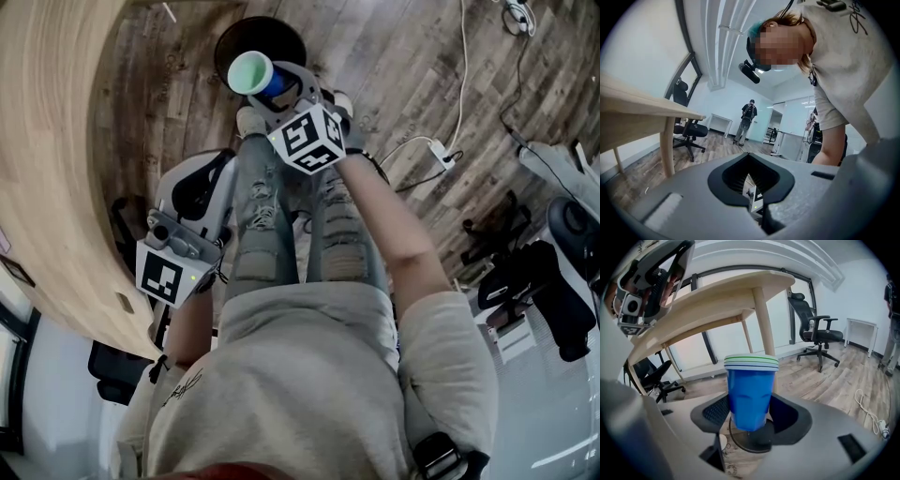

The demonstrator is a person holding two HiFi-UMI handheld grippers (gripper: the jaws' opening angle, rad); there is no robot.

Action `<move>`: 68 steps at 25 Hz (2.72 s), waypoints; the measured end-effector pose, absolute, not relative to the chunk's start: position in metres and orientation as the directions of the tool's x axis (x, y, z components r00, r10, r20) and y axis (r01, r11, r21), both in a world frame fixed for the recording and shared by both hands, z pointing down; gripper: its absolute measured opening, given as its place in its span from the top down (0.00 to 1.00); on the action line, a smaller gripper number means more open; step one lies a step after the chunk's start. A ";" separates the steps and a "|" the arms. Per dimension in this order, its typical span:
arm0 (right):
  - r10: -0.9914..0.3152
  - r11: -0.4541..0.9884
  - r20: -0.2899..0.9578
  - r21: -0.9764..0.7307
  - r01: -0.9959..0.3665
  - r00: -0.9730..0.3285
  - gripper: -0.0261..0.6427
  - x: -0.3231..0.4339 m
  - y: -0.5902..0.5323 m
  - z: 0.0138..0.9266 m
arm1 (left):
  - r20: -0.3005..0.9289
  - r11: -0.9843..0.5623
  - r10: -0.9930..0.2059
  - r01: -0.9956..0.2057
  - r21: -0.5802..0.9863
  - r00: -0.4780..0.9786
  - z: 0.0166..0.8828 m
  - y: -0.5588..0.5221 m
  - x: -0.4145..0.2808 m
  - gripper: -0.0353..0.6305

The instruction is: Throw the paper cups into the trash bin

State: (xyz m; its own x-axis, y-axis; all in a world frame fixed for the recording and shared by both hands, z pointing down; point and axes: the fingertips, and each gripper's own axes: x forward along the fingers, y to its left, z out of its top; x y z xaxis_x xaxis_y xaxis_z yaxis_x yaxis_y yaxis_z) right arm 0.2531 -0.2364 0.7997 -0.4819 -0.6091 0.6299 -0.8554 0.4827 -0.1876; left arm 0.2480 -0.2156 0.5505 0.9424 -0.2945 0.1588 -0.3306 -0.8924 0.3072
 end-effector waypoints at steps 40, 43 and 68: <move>-0.331 0.404 0.894 -0.157 -0.901 -0.304 0.56 0.254 -0.232 0.974 | 0.209 -0.870 -0.285 -0.344 0.354 0.935 0.596 -0.200 0.217 0.94; -0.311 0.421 0.901 -0.154 -0.894 -0.302 0.56 0.252 -0.232 0.981 | 0.214 -0.867 -0.290 -0.350 0.354 0.933 0.599 -0.202 0.216 0.94; -0.286 0.432 0.916 -0.141 -0.891 -0.283 0.56 0.246 -0.234 0.971 | 0.211 -0.879 -0.265 -0.326 0.348 0.941 0.590 -0.200 0.222 0.94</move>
State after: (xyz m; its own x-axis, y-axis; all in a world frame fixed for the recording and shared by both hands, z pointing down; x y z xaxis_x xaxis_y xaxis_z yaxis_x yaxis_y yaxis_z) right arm 0.2457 -0.2340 0.9714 -0.2834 -0.2855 0.9155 -0.8907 0.4323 -0.1409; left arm 0.2218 -0.2001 0.5902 0.9408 -0.2653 0.2111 -0.3259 -0.8790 0.3480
